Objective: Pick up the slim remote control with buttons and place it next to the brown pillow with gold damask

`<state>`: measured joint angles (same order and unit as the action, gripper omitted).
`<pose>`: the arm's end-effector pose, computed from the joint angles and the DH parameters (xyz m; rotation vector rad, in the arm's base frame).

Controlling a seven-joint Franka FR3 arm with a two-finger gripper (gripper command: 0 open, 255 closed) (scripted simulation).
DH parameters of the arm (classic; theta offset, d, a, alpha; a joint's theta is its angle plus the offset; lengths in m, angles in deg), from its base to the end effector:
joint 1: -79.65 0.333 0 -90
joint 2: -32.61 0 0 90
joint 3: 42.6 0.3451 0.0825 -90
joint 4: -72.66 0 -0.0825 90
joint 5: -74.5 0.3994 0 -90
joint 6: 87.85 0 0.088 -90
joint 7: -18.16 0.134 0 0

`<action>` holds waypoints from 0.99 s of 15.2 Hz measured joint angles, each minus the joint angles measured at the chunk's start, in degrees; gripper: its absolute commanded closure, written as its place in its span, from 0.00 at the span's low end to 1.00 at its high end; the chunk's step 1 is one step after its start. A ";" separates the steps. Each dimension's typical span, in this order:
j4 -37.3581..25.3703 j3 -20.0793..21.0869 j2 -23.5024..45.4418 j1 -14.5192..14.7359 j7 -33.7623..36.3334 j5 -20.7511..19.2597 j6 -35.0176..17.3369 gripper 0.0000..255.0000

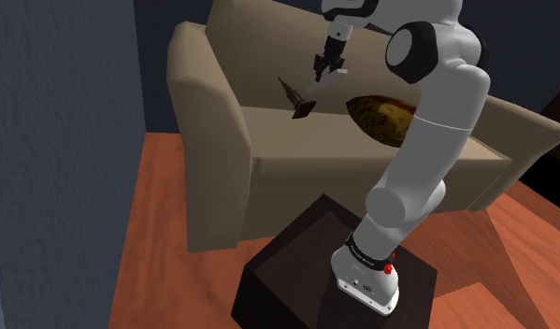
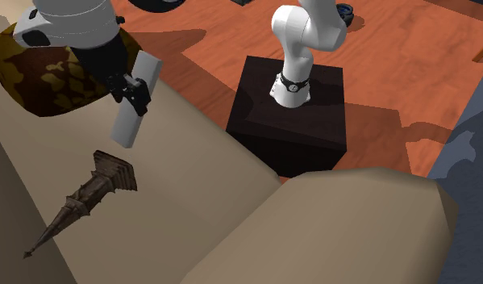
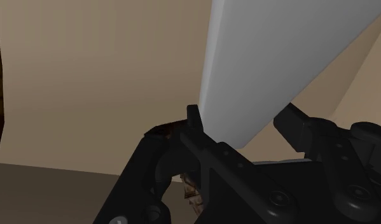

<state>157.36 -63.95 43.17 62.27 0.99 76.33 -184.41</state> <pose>0.5123 -0.3802 0.5779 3.0407 -0.5729 0.0229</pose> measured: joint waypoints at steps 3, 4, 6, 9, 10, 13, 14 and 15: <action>-3.19 -0.06 0.47 -0.19 -0.13 0.18 2.73 1.00; -3.99 -0.08 0.61 -0.24 -0.17 0.24 3.41 1.00; -2.46 -0.53 -0.90 -0.69 -1.14 -0.21 3.30 1.00; 2.06 -1.73 -4.76 -1.85 -3.61 -1.43 2.33 1.00; 3.72 -2.12 -6.21 -2.19 -4.37 -1.95 1.99 1.00; 7.78 -3.41 -9.60 -3.50 -6.95 -3.18 0.98 1.00; 8.51 -3.94 -10.45 -4.03 -7.98 -3.49 0.98 1.00; 9.66 -4.38 -11.67 -4.46 -8.83 -3.99 0.92 1.00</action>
<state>167.03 -68.33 31.49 57.81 -7.85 72.34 -183.49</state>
